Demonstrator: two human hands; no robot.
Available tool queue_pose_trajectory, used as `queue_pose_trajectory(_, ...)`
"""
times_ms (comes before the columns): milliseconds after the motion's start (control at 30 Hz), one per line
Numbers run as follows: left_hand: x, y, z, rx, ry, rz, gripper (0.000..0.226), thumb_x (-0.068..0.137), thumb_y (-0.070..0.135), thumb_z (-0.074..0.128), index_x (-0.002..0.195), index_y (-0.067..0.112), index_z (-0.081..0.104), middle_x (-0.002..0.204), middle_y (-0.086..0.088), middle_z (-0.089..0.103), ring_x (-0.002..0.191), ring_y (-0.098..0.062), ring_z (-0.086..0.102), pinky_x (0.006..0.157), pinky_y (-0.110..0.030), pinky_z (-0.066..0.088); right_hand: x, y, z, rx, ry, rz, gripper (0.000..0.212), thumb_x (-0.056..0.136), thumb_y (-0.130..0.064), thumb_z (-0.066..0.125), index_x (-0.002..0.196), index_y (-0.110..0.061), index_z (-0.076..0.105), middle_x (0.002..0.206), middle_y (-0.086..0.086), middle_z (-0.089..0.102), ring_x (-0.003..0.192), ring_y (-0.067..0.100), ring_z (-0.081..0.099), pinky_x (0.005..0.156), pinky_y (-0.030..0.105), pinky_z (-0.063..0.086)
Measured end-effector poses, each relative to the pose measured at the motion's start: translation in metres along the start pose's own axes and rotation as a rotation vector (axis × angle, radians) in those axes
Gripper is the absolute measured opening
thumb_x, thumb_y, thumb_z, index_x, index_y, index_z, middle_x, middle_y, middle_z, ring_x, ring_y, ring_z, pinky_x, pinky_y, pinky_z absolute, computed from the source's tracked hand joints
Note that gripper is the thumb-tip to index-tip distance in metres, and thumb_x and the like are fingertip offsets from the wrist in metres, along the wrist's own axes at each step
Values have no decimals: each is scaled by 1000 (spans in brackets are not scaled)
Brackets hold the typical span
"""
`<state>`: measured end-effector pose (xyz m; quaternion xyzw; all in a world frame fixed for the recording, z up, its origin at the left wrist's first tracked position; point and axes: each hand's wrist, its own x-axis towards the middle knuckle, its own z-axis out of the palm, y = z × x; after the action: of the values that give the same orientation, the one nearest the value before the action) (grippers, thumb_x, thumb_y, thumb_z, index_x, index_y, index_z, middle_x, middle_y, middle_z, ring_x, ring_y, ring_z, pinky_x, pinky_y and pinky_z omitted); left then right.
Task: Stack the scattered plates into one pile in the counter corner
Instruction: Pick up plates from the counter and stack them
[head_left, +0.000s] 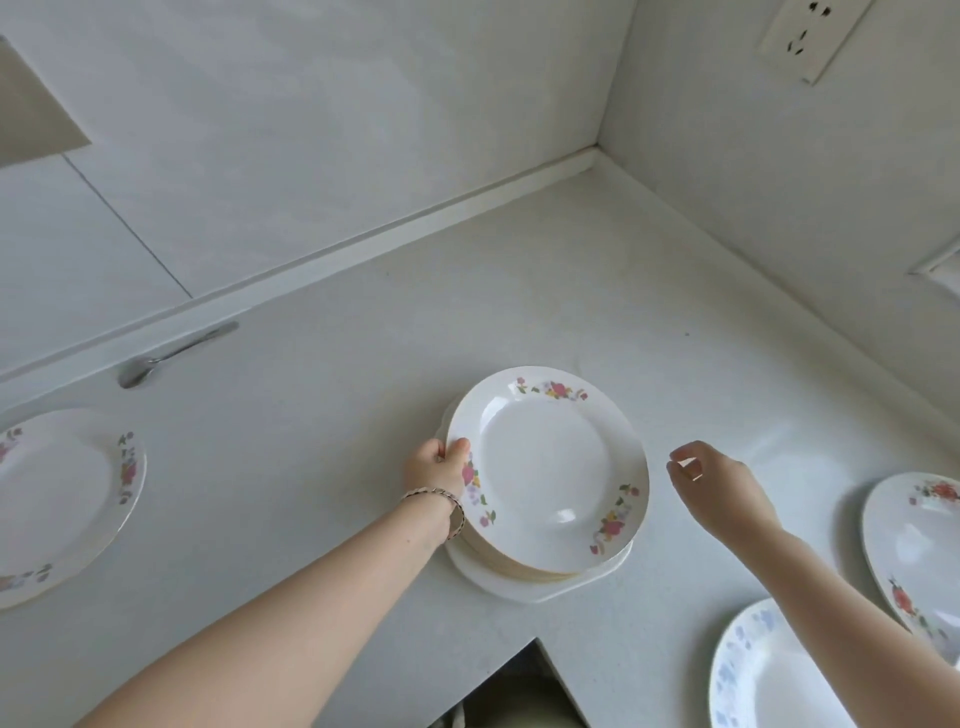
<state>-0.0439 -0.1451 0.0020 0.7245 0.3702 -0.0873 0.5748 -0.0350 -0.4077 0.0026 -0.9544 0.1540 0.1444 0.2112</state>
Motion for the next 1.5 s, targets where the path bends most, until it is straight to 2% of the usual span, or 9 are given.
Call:
queue_pose_trajectory(233, 20, -18, -20, 607, -120, 163, 45, 86, 36, 54, 53, 17, 30, 56, -6, 45, 54, -23, 49, 55, -25, 37, 3, -8, 9, 55, -16, 8, 25, 93, -29, 46, 112, -19, 59, 90, -4, 59, 80, 22, 56, 66, 28, 44)
queue_pose_trajectory(400, 13, -13, -29, 982, -61, 301, 41, 92, 44, 44, 64, 15, 40, 66, -4, 53, 62, -25, 48, 51, -25, 31, 0, -16, 10, 32, -43, 5, 28, 94, -29, 45, 115, -18, 58, 91, -6, 57, 81, 20, 54, 65, 26, 39)
queue_pose_trajectory(533, 15, -15, -19, 662, -71, 267, 48, 86, 36, 58, 122, 8, 44, 122, -7, 53, 111, -27, 54, 81, -28, 41, -1, -21, 8, 33, -33, 12, 28, 93, -29, 45, 116, -18, 58, 91, -6, 57, 81, 20, 55, 67, 27, 42)
queue_pose_trajectory(733, 14, -43, -3, 314, -208, 198, 90, 80, 28, 69, 149, 18, 12, 138, 3, 47, 117, -16, 53, 105, -30, 39, -5, -26, 11, 33, -34, -28, 28, 92, -28, 45, 115, -19, 58, 91, -5, 59, 81, 20, 56, 61, 26, 40)
queue_pose_trajectory(967, 13, -35, -3, 624, -119, 261, 77, 85, 41, 58, 146, 13, 21, 145, -3, 41, 125, -24, 51, 105, -38, 39, -14, -46, 13, 58, 69, -127, 25, 91, -18, 48, 110, -12, 63, 103, 4, 64, 87, 21, 56, 71, 26, 40)
queue_pose_trajectory(1100, 12, -34, -37, 399, -36, 237, 46, 93, 30, 50, 134, 10, 43, 141, -7, 45, 127, -23, 47, 102, -29, 37, -28, -100, 28, -75, -105, -396, 24, 92, -21, 49, 111, -16, 63, 98, -1, 64, 93, 18, 61, 72, 24, 41)
queue_pose_trajectory(1200, 16, -52, -93, 287, 52, 171, 14, 92, 15, 48, 92, 13, 62, 100, -8, 67, 87, -23, 65, 85, -30, 48, -44, -156, 50, -250, -317, -573, 25, 93, -28, 44, 111, -21, 61, 105, -4, 66, 97, 17, 62, 79, 27, 47)
queue_pose_trajectory(1267, 21, -73, -142, 208, 110, 88, 25, 90, 9, 46, 68, 18, 54, 68, -2, 63, 57, -19, 59, 71, -33, 51, -59, -197, 71, -359, -421, -677, 25, 93, -29, 42, 110, -22, 60, 110, -2, 65, 103, 19, 61, 85, 29, 46)
queue_pose_trajectory(1500, 14, -165, -319, -111, 448, -219, 28, 89, 3, 46, 63, 11, 51, 60, -5, 58, 50, -16, 54, 52, -23, 40, -140, -327, 158, -526, -541, -1014, 27, 94, -30, 42, 114, -19, 56, 117, 2, 61, 110, 22, 56, 85, 30, 42)
